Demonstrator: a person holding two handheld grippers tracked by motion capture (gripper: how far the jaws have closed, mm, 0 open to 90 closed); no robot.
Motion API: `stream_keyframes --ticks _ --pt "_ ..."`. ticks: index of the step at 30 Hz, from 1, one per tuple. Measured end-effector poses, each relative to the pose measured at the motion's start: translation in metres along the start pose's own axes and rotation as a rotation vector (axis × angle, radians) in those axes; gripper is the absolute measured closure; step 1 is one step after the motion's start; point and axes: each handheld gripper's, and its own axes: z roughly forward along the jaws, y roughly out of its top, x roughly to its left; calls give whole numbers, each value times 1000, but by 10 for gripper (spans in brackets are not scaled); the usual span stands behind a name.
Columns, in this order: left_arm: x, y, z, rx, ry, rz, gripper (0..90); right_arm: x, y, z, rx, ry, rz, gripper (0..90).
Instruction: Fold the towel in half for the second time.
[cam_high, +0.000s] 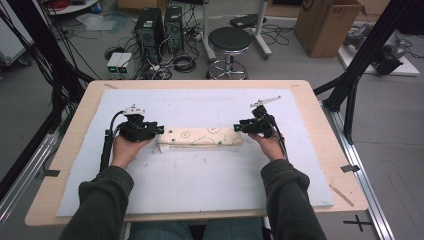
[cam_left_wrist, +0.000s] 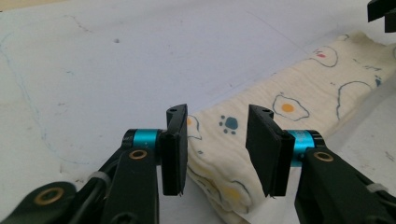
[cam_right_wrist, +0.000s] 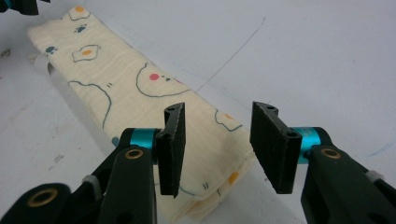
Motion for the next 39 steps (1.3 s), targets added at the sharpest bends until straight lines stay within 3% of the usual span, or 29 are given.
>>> stream_keyframes --ticks 9,24,33,39 --pt "-5 0 -8 -20 -33 1 551 7 1 -4 -6 12 6 433" --pt "-14 1 -22 -48 -75 18 397 18 4 -16 -60 18 4 214" --pt "-19 2 -29 -58 -85 31 342 23 4 -28 -93 1 -1 125" --pt "-18 1 -33 -55 -74 35 333 25 4 -31 -92 2 -4 123"
